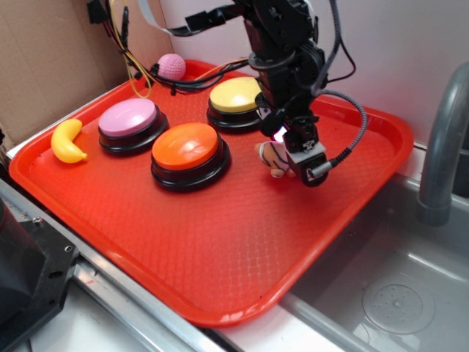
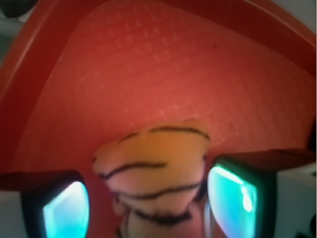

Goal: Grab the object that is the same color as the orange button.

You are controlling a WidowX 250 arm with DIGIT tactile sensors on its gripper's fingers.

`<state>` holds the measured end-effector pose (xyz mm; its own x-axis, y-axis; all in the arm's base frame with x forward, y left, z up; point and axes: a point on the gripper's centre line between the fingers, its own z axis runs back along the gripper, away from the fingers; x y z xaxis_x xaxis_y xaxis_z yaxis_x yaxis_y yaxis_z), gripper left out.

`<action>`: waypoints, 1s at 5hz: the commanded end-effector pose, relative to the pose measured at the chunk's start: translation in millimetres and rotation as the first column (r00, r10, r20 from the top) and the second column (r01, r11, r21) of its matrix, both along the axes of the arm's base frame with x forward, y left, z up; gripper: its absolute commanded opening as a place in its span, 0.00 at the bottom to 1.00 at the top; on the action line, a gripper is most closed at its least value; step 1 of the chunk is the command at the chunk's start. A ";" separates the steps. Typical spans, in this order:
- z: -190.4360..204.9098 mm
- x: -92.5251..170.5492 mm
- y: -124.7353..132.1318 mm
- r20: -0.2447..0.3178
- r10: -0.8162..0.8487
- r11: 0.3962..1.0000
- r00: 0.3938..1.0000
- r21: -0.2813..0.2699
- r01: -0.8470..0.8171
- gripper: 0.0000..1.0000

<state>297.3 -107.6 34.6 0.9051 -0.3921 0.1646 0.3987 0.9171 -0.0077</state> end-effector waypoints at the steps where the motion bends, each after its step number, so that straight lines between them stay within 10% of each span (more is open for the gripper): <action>1: 9.0 9.1 -8.1 0.033 0.022 0.999 0.999 0.046 -0.023 0.00; 5: 82.7 -27.3 35.9 -0.066 0.273 0.962 0.960 -0.003 -0.274 0.00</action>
